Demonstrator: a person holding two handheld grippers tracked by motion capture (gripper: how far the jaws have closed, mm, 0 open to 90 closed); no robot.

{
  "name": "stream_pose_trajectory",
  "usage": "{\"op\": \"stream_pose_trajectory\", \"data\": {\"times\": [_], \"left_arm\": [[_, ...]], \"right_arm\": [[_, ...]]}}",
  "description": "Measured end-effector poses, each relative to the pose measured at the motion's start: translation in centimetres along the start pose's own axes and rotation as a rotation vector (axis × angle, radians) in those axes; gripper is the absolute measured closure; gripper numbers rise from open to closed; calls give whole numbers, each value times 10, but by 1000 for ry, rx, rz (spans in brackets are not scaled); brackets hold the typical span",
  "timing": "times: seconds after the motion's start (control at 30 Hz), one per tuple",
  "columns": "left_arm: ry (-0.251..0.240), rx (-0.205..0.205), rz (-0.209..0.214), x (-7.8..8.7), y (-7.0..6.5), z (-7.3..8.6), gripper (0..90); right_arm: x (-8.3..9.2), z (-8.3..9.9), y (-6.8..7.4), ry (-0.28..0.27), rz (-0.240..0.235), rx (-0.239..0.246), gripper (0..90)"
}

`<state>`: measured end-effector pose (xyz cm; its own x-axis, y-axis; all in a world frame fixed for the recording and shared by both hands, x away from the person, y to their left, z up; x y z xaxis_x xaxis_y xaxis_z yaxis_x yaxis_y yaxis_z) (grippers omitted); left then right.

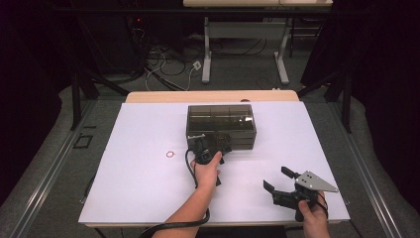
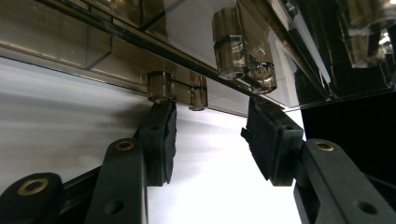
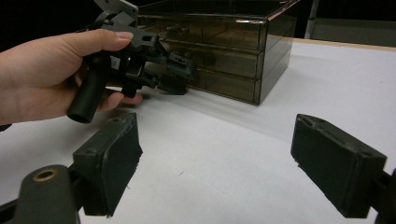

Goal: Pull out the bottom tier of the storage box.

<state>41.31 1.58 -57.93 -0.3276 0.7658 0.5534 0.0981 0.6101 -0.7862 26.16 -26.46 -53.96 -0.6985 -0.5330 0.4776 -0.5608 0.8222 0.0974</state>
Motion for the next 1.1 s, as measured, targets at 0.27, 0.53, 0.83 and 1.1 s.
{"op": "stream_pose_trajectory", "data": {"times": [0.27,0.53,0.83,1.1], "left_arm": [[-14,11,8,-3,0,0,565],[-25,28,2,-4,2,1,632],[-22,42,4,-4,4,1,673],[-15,61,3,-6,3,0,697]], "right_arm": [[0,0,0,2,2,-3,150],[-1,0,-1,13,-6,-12,150],[-1,1,-1,9,-5,-12,150],[-2,1,-2,11,-7,-12,150]]}}
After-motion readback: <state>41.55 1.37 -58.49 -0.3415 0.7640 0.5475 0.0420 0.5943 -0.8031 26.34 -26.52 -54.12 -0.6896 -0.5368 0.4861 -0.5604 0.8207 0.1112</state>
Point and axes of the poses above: each handheld gripper's, and its own axes: x roughly backward along the jaws, z roughly out of its underside, y roughly to its left, the point moved 1 cm from there along -x, roughly forward along the jaws, and after that the axes turned 11 degrees about y, right-handed, at the moved point
